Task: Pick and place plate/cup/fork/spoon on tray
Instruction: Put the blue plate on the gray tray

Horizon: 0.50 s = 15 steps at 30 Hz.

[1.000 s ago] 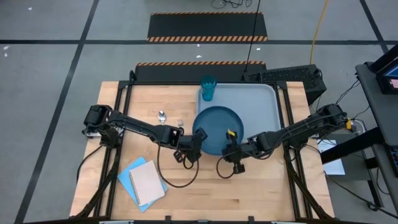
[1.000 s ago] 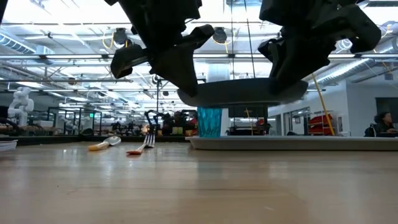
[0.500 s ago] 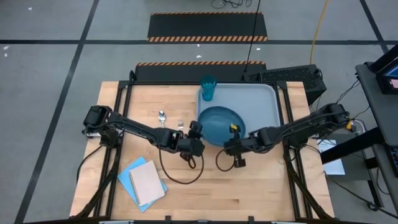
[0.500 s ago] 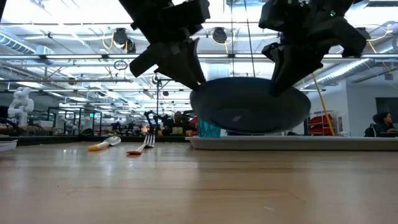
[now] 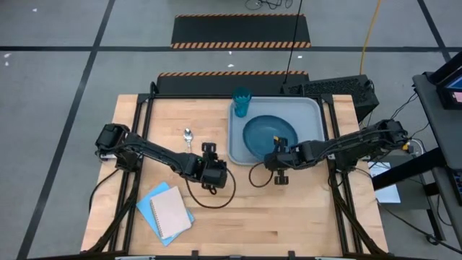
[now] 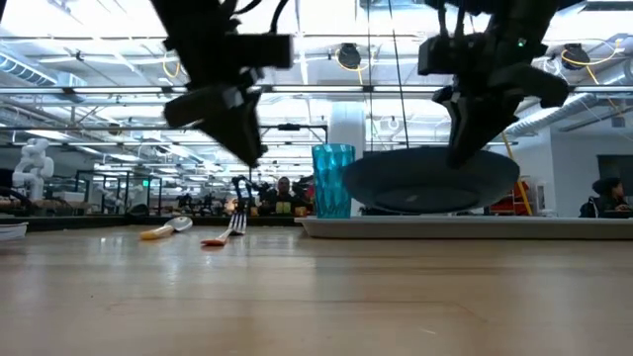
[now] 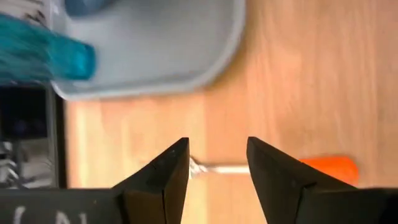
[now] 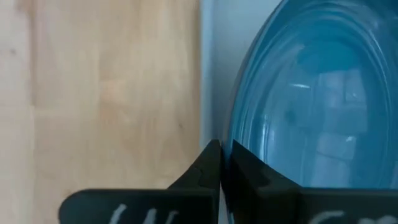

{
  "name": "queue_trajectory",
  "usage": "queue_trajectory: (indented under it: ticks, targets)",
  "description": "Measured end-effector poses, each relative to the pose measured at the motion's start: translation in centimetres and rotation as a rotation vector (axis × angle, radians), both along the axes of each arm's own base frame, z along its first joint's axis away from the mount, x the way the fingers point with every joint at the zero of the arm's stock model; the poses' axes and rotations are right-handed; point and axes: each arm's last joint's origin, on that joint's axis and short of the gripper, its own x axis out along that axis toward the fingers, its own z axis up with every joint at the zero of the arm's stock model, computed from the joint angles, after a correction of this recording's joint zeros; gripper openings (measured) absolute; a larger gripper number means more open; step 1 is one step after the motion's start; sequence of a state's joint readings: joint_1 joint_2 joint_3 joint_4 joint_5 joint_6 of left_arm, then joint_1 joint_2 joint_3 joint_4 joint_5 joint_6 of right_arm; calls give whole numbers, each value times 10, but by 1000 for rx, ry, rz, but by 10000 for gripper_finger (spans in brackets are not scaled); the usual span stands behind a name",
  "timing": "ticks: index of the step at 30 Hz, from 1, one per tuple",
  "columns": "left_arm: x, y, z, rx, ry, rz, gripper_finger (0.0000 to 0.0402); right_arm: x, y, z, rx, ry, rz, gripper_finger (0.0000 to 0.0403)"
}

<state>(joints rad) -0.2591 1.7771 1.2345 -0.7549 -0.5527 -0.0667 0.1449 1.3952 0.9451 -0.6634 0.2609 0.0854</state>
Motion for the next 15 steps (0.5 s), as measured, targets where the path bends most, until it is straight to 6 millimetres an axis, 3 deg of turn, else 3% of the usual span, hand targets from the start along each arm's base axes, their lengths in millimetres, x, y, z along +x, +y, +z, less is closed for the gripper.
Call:
queue_trajectory:
  ticks: [8,15]
  targets:
    - [-14,-8,-19,-52,1,80,165,4,-18,0,4,-32,-82,1]
    - [-11,-25,-18,-84,-72,40,166,0,-28,-21,-9,-68,-72,1]
